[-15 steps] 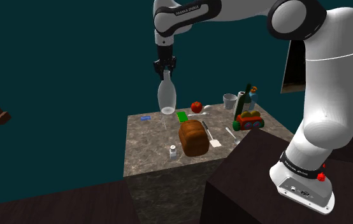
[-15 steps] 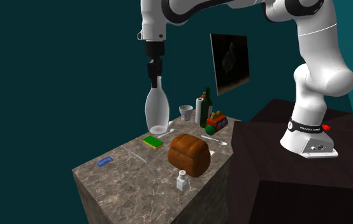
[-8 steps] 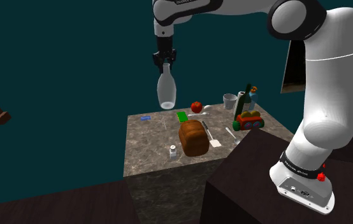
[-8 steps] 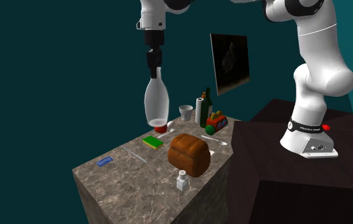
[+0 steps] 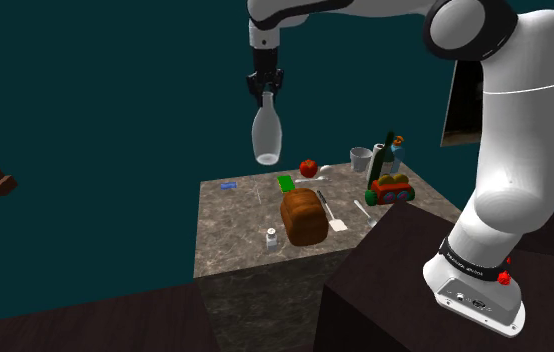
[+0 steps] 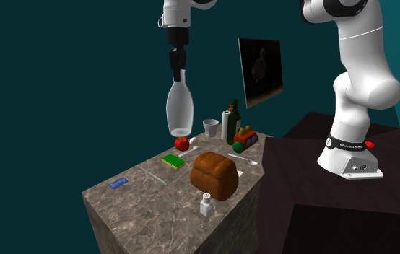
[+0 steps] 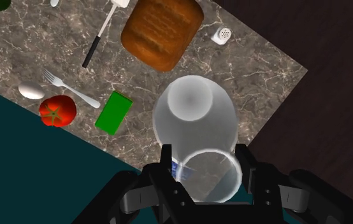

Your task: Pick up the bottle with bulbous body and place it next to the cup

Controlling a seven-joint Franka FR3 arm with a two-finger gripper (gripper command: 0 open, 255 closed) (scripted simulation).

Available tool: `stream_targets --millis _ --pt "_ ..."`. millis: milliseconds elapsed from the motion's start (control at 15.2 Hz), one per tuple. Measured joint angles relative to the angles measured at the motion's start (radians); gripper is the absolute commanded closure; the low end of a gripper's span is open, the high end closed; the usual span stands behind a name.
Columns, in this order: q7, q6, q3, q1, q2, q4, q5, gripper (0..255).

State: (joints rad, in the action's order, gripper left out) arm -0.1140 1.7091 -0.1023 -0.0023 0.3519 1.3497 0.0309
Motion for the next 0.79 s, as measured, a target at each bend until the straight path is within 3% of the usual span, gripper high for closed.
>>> stream_targets --millis 792 --pt "0.246 0.131 0.082 -0.167 -0.081 0.212 -0.032 255"
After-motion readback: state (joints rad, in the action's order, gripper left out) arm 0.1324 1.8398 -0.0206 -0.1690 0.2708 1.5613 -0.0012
